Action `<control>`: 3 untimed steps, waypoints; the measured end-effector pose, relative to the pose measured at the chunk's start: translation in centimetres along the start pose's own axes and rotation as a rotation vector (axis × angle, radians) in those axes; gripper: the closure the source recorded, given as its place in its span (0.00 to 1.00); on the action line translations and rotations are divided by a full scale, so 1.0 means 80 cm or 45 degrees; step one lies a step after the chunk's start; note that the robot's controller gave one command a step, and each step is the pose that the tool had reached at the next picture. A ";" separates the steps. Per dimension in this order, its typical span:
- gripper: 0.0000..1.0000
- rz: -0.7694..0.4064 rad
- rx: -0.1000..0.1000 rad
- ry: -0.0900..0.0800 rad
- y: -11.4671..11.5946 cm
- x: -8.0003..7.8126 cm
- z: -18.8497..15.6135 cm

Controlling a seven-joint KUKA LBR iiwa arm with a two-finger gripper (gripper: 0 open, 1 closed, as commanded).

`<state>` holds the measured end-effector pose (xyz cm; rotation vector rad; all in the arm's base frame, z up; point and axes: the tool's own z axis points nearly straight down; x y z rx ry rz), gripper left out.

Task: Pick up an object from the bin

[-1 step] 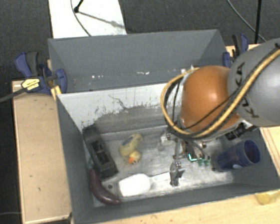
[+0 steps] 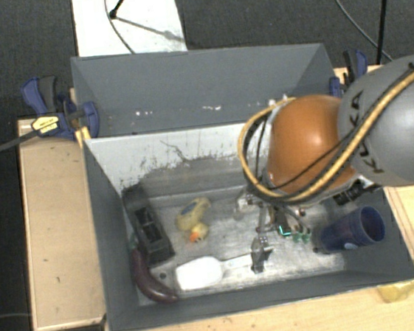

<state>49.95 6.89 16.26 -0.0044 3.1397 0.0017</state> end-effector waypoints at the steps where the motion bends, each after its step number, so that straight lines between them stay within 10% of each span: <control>1: 0.00 -0.059 0.000 -0.011 -0.003 0.000 0.045; 3: 0.00 -0.110 -0.004 -0.016 0.022 0.003 0.116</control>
Offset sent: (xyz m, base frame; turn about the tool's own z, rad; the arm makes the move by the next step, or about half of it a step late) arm 0.0013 0.0223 -0.0926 -0.0507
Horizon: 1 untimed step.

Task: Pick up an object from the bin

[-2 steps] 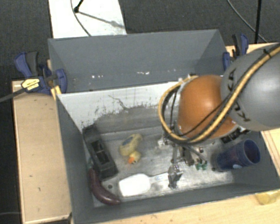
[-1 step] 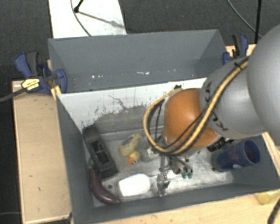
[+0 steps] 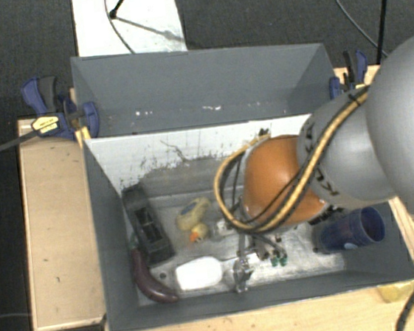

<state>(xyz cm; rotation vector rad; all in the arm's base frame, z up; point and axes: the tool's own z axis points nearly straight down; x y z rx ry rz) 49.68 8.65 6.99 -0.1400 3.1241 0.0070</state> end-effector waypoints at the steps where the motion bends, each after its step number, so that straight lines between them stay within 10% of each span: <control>1: 0.00 -0.126 0.006 0.000 0.007 0.011 -0.002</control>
Offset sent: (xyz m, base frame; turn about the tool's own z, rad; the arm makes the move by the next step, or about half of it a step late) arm -0.0131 0.0131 0.0001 -0.1948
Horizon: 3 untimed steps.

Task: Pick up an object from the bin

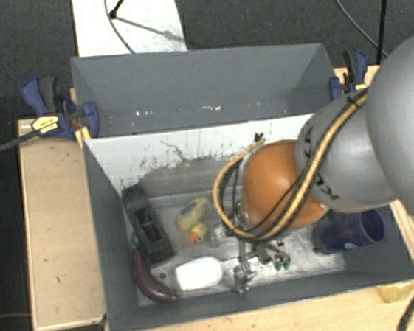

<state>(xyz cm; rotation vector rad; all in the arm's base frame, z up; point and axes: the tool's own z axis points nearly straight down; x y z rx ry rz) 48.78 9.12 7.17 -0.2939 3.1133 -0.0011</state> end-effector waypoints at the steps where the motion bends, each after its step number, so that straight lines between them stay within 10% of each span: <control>1: 0.00 -0.122 -0.002 0.003 0.010 -0.001 0.000; 2: 1.00 -0.273 0.014 0.011 0.111 -0.035 0.000; 3: 1.00 -0.272 0.014 0.011 0.111 -0.035 0.000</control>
Offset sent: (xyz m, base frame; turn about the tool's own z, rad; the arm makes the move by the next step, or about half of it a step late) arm 0.0048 0.1024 -0.0017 -0.2299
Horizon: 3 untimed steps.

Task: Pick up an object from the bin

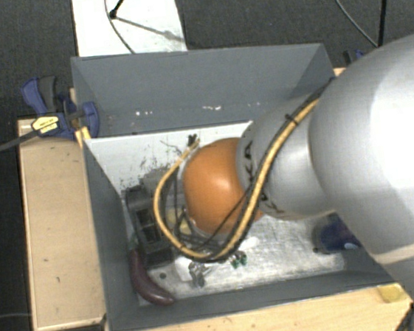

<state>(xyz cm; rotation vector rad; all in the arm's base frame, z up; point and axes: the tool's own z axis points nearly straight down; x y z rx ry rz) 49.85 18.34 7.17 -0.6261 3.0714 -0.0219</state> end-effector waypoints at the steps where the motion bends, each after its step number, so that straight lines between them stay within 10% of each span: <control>1: 1.00 -0.002 -0.017 0.010 0.005 -0.009 -0.076; 3: 1.00 0.014 -0.019 -0.001 0.000 -0.006 -0.184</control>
Offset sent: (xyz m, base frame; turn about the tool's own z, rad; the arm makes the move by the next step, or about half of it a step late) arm 0.0074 0.0028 0.1268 0.0069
